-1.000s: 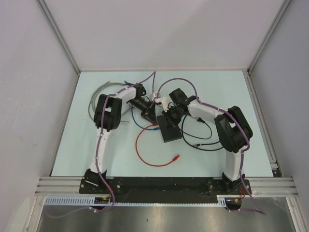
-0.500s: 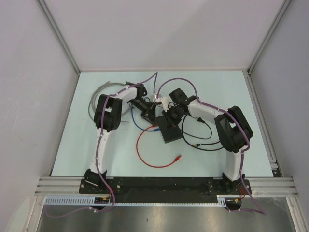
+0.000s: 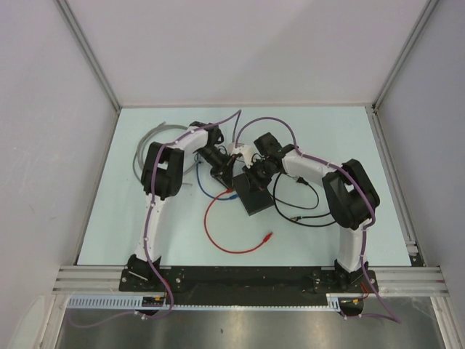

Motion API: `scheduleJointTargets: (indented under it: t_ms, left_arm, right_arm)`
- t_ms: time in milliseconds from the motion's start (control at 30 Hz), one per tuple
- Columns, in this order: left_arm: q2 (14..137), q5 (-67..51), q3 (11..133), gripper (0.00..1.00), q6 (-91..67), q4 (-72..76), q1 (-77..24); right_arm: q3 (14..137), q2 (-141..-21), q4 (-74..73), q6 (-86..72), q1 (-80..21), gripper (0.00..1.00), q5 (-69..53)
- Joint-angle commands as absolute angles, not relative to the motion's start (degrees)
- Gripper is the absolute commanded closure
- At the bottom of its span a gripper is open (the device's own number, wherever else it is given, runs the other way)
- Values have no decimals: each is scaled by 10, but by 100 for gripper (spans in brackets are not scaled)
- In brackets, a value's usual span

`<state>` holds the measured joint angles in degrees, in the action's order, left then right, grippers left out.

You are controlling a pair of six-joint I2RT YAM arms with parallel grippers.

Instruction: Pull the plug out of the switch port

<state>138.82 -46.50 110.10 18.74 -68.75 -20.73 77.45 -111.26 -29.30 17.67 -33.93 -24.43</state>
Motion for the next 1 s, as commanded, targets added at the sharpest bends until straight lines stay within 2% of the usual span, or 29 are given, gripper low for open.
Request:
scheduleJointTargets:
  t_ms: [0, 200, 400, 567, 767, 967]
  left_arm:
    - [1347, -417, 1048, 100, 239, -714, -180]
    - [1297, -538, 956, 100, 279, -616, -146]
    - [1271, -607, 997, 100, 291, -638, -140]
    - [1272, -645, 1132, 100, 409, -840, -132]
    - [1193, -525, 1116, 100, 395, -840, -91]
    - [1153, -304, 1135, 100, 397, -840, -83]
  right_arm:
    - [750, -1158, -317, 196, -337, 97, -183]
    - [750, -1162, -317, 195, -336, 97, -183]
    - [750, -1161, -318, 198, -338, 97, -180]
    - [750, -1159, -319, 200, -338, 97, -175]
    - [750, -1161, -315, 200, -337, 97, -178]
    - [750, -1162, -315, 200, -337, 97, -180]
